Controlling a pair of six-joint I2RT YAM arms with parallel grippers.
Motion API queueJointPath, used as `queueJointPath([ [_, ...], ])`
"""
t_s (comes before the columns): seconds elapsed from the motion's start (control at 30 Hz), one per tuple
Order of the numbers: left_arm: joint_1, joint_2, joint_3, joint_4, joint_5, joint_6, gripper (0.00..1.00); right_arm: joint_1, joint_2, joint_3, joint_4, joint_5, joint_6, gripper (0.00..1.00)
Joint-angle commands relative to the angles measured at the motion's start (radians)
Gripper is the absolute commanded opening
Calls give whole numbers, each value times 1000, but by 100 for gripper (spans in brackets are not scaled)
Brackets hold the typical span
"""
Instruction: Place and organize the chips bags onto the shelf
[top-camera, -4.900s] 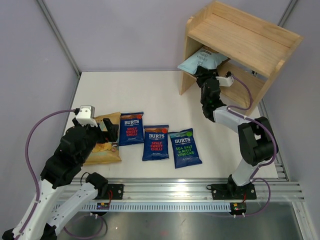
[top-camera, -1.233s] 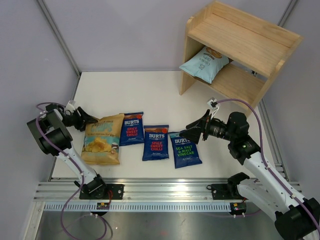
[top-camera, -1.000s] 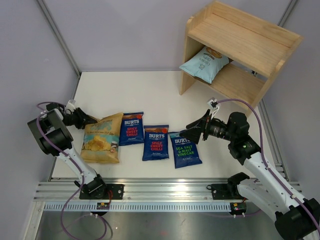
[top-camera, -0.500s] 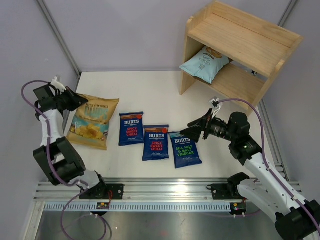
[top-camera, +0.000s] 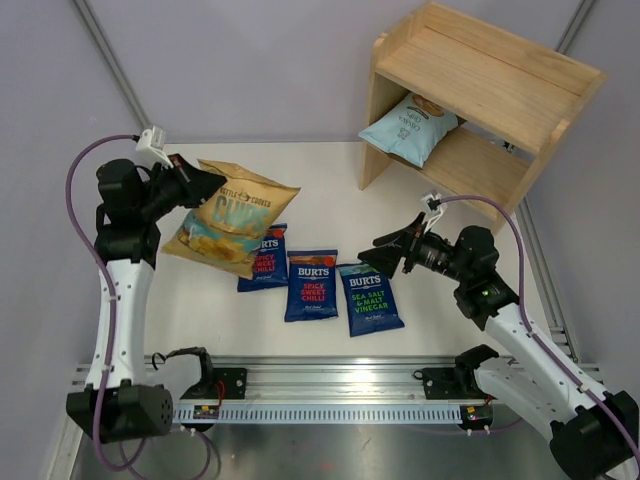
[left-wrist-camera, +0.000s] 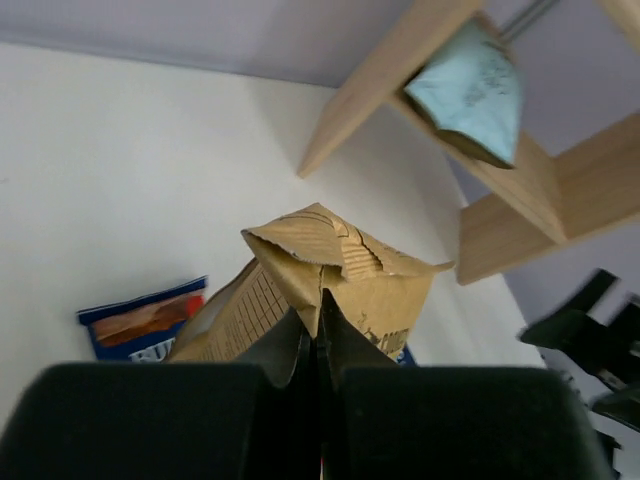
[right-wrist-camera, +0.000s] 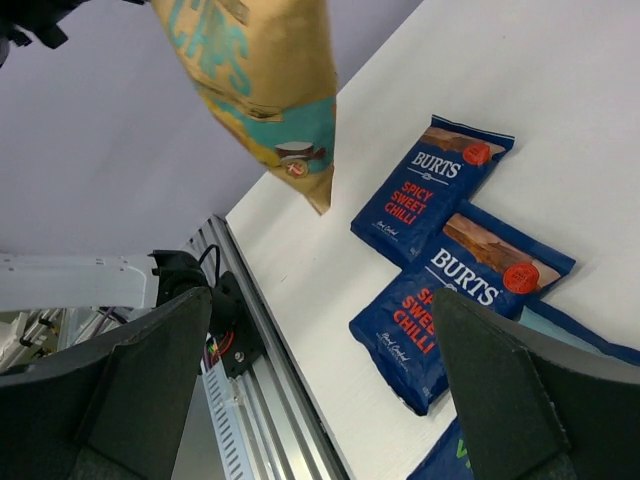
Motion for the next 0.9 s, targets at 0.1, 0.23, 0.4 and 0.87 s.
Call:
queueJointPath([
  [0.1,-168,-139,-77,335,12,-418,0,92,18,-60,287,117,58,100],
  [0.23,-352,-123,-106,450,-89,-547,0,219,41,-63,408,220,-47,99],
  [0.4,-555,-100,-138,533,-234,-642,0,267,96,-25,398,345,-174,99],
  [0.87,-693,-76,-152,677,-282,-777,0,268,-2,-94,447,334,-388,99],
])
